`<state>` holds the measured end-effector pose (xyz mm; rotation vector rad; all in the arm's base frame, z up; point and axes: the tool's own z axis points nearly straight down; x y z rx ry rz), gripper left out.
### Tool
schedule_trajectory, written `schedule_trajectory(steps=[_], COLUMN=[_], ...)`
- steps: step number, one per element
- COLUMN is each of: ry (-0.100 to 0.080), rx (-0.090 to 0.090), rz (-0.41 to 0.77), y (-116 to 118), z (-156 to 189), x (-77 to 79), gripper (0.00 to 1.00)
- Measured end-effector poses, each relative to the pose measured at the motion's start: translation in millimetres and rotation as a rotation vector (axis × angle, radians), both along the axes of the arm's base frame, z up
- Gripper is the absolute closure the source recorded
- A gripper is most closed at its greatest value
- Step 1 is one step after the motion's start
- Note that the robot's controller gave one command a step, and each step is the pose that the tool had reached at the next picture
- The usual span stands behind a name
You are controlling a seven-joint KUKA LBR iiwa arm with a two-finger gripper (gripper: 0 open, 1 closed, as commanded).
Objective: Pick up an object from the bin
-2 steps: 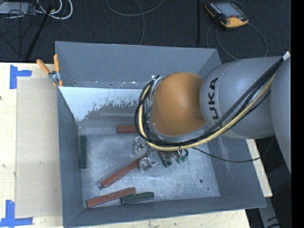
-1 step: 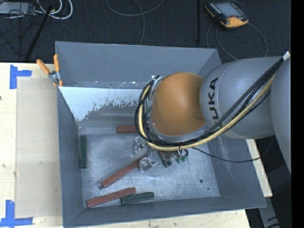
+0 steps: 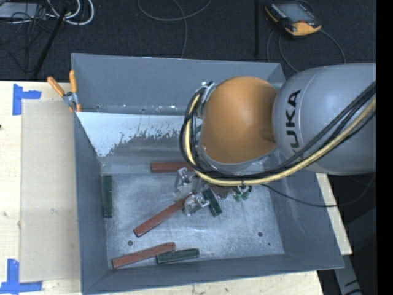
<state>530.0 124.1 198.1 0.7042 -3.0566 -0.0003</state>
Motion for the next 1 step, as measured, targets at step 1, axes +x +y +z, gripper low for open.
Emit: schedule_trajectory(steps=[1], ry=[-0.008], rx=[0.002], rz=[0.003], y=[-0.2], z=[40.4], x=[1.7], gripper=[1.0])
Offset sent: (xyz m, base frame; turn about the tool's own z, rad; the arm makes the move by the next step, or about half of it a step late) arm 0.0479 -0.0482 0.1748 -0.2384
